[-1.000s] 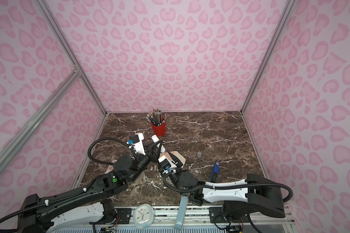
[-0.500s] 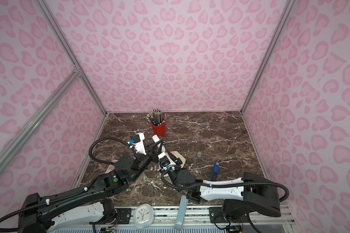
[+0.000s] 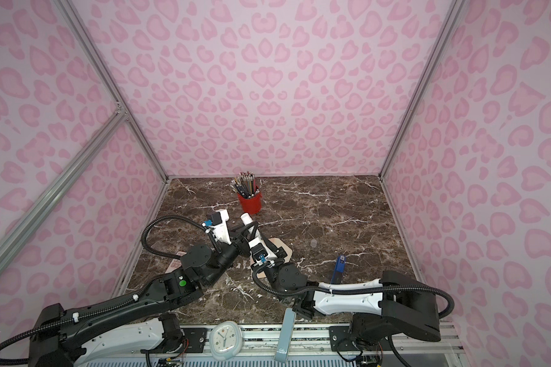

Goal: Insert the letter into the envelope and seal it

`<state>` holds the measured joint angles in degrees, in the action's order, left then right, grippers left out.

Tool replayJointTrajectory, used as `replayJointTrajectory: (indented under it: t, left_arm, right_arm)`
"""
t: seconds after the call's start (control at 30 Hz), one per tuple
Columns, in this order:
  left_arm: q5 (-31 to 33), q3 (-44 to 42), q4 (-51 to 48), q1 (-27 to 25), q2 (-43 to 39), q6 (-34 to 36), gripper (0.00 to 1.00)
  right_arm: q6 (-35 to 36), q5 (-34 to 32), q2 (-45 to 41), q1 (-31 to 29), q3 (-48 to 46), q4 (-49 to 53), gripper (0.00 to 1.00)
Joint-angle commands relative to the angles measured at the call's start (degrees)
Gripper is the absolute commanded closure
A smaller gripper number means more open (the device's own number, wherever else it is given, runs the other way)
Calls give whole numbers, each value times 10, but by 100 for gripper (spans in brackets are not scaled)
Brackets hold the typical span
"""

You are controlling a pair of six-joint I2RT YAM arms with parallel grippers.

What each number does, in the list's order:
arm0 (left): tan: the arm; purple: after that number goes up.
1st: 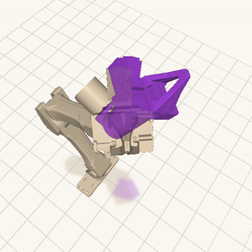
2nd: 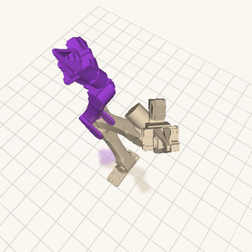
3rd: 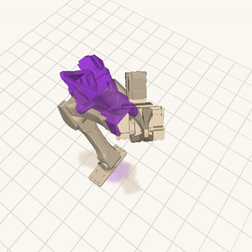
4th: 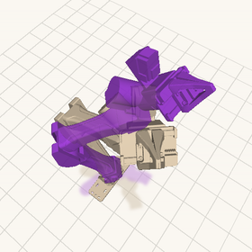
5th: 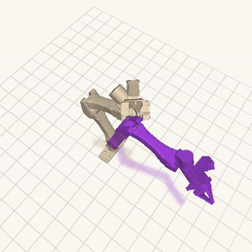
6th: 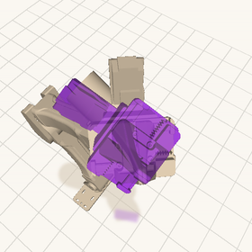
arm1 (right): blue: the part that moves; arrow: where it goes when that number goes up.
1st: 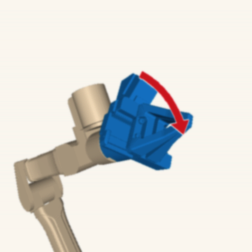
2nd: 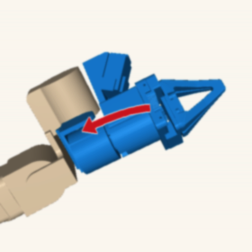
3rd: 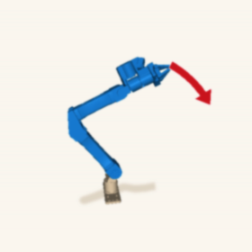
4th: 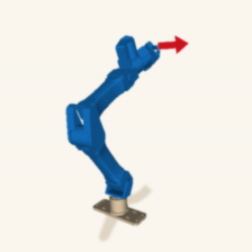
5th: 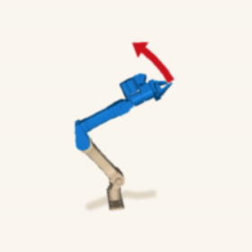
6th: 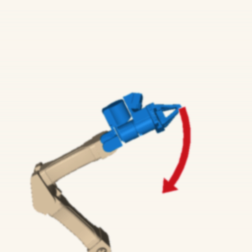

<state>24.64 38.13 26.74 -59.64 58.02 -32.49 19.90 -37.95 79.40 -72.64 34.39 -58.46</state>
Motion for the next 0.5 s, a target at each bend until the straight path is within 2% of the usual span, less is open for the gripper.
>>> replayJointTrajectory:
  t: [0.0, 0.27, 0.47]
  left_arm:
    - [-9, 10, 20, 0, 1, -1, 96]
    - [-48, 9, 17, -1, 11, -8, 96]
    - [-127, -7, 19, 2, -1, 6, 96]
  right_arm:
    - [-12, 2, -2, 0, 3, 0, 75]
    - [-35, 25, -32, -1, 5, 41, 80]
    - [-90, 107, -96, 3, 6, 141, 81]
